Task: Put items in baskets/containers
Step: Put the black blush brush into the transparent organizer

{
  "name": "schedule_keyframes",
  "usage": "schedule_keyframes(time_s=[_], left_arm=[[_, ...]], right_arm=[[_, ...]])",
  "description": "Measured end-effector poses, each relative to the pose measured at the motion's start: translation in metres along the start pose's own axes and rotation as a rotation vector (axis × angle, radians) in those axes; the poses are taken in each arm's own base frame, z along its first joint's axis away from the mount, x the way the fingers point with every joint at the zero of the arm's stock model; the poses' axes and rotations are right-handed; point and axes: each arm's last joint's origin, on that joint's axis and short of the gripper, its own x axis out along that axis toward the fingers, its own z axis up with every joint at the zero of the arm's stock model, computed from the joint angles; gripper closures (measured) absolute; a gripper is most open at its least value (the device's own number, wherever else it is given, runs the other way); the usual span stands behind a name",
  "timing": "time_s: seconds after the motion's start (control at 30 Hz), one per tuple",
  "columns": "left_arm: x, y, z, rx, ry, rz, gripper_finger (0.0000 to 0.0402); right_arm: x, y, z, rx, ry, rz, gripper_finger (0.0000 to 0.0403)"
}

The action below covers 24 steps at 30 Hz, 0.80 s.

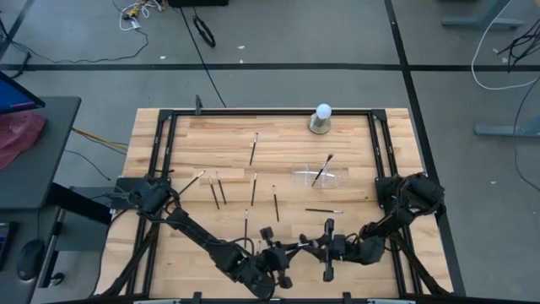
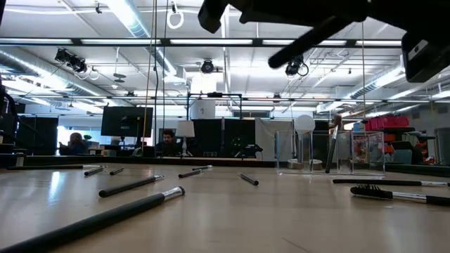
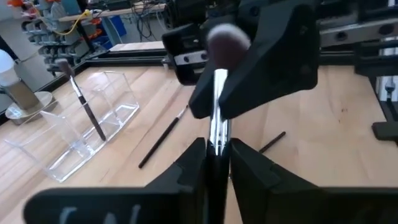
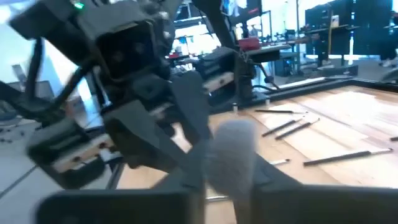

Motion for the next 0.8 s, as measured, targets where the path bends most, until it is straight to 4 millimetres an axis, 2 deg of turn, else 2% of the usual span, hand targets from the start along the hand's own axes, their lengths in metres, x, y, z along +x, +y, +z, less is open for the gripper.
schedule_keyframes(time_s=[0.1,0.17,0.3,0.4,0.47,0.57,0.7,0.8], left_arm=[[0.005,0.004,-0.002,0.007,0.021,0.022,0.0296],[0.008,0.010,-0.006,-0.004,0.059,0.046,0.0260],[0.006,0.030,-0.023,-0.009,0.233,0.132,0.0183],[-0.006,0.047,-0.041,-0.007,0.337,0.271,0.0145],[-0.016,0.057,-0.051,-0.019,0.352,0.358,0.0138],[-0.030,0.067,-0.064,-0.006,0.329,0.441,0.0146],[-0.039,0.076,-0.073,-0.022,0.269,0.489,0.0170],[-0.036,0.085,-0.081,-0.025,0.275,0.512,0.0189]], right_arm=[[-0.001,-0.002,0.005,0.001,-0.012,-0.091,0.0379],[-0.002,-0.004,0.017,-0.021,-0.018,-0.184,0.0378],[0.001,-0.014,0.056,-0.128,-0.014,-0.341,0.0381],[0.009,-0.033,0.090,-0.181,0.004,-0.403,0.0381],[0.014,-0.054,0.109,-0.200,0.031,-0.439,0.0381],[0.022,-0.094,0.125,-0.156,0.115,-0.445,0.0381],[0.029,-0.147,0.128,-0.080,0.279,-0.520,0.0381],[0.035,-0.173,0.126,-0.034,0.375,-0.526,0.0381]])
